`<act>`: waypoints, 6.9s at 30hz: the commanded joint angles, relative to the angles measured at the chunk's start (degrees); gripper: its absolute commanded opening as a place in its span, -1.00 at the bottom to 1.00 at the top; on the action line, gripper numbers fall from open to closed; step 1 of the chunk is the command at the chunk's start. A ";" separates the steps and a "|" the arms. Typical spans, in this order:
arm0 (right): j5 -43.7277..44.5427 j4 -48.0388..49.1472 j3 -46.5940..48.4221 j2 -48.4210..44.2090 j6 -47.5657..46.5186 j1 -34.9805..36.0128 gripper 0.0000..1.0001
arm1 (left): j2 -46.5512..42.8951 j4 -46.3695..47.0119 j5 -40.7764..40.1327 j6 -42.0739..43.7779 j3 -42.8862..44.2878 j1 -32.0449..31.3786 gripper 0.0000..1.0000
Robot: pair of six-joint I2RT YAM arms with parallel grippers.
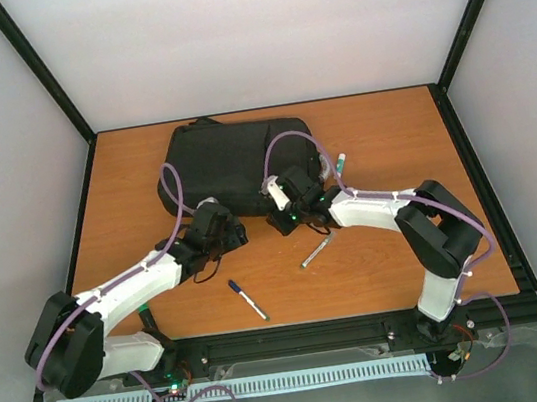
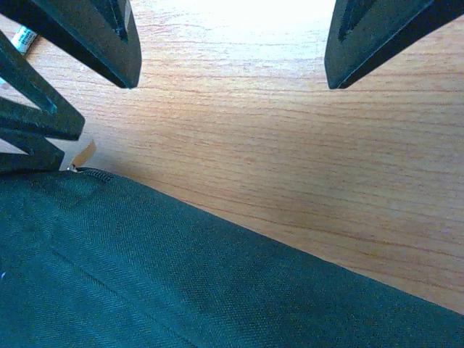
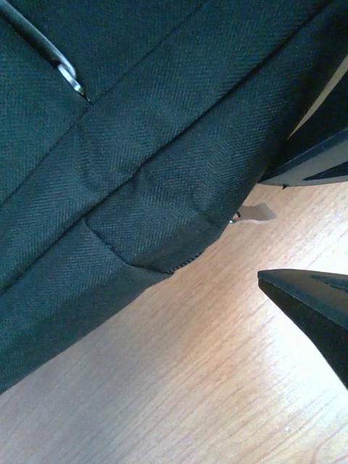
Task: Pack the student bag
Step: Zip the student bag at the center of the board.
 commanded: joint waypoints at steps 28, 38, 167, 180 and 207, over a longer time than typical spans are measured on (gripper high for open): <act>-3.22 -3.64 3.72 2.32 -0.98 0.85 -0.94 | -3.31 9.59 1.68 -12.08 -3.19 0.23 0.66; -5.61 -5.01 3.36 2.25 -2.81 0.85 -0.94 | 9.23 18.68 5.65 -20.67 2.40 0.32 0.55; -15.69 -25.11 10.14 5.26 -16.74 -7.06 -0.94 | 3.64 0.63 13.21 -15.44 7.05 6.95 -0.98; -14.33 -28.91 8.45 3.90 -21.36 -13.44 -0.94 | 0.31 -1.09 13.25 -14.04 4.33 8.15 -0.98; -20.72 -25.26 15.82 6.87 -17.40 -7.06 -0.94 | 7.22 -6.09 15.29 -1.59 15.23 23.88 0.07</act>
